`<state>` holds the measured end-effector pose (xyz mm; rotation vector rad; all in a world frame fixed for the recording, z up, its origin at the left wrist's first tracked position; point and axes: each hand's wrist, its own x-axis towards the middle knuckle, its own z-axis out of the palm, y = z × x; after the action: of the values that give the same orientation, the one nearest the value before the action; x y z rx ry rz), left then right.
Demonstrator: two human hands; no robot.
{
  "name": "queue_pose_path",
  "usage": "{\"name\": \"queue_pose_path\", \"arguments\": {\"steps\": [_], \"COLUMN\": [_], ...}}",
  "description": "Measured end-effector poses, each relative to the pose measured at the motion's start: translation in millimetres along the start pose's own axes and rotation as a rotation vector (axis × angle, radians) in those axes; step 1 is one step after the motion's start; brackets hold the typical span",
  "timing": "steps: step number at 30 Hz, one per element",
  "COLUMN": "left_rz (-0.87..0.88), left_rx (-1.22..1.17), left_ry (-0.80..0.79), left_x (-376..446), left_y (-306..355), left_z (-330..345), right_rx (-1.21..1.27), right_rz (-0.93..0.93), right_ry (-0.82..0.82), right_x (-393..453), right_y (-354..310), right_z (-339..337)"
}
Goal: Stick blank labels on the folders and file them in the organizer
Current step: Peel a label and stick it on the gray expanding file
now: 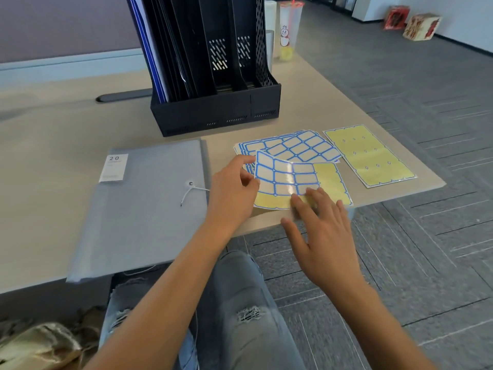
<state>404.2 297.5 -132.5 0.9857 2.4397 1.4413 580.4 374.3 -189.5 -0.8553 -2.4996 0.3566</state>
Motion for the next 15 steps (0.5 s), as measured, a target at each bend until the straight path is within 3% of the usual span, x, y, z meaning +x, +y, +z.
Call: {"name": "queue_pose_path", "arguments": {"steps": [6, 15], "left_rz": [0.147, 0.182], "left_rx": [-0.094, -0.192], "left_ry": [-0.018, 0.031], "left_x": [0.4, -1.0], "left_y": [12.0, 26.5], "left_z": [-17.9, -44.6], "right_rx": [0.341, 0.631], "right_rz": [0.007, 0.074], "right_ry": [0.124, 0.061], "right_x": [47.3, 104.7], "right_y": [-14.9, -42.1], "right_z": [-32.5, -61.8]}}
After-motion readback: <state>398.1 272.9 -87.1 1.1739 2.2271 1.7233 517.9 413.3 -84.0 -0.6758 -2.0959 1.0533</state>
